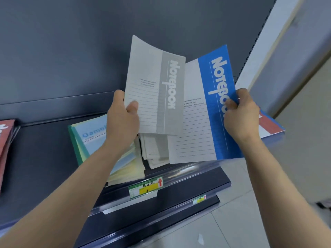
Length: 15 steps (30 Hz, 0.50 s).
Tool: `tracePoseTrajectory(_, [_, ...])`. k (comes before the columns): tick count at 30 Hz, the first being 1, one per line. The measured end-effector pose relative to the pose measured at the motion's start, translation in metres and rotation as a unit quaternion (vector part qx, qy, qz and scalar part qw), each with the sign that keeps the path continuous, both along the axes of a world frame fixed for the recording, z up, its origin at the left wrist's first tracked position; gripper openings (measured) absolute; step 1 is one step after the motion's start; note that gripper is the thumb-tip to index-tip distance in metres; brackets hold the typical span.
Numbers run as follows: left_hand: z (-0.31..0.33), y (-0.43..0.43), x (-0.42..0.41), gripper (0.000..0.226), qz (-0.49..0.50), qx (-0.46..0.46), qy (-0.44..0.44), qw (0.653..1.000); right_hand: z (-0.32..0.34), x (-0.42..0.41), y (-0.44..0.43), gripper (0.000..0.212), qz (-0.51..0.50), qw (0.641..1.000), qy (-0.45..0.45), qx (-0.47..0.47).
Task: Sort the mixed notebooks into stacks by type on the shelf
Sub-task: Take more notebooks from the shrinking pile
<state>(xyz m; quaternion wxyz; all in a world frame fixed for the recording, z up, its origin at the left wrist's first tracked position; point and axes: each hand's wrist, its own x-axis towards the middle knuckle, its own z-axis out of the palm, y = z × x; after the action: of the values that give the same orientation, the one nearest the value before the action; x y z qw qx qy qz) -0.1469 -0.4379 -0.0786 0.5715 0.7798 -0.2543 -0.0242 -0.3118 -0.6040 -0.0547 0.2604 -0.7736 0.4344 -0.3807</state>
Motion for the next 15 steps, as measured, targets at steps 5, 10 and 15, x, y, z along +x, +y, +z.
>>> tracePoseTrajectory(5, [0.004,-0.044,-0.012,0.004,-0.044,0.014,-0.009,0.999,0.007,-0.023,-0.037,0.018,-0.053,0.999,0.003,-0.013])
tracePoseTrajectory(10, [0.012,-0.084,-0.02,0.004,-0.033,0.011,-0.014,0.999,0.012,-0.051,-0.104,0.015,-0.061,0.997,0.025,-0.033])
tracePoseTrajectory(15, [0.005,-0.131,-0.047,0.01,0.01,0.002,0.003,1.0,0.018,-0.084,-0.184,0.024,-0.062,0.997,0.03,-0.017])
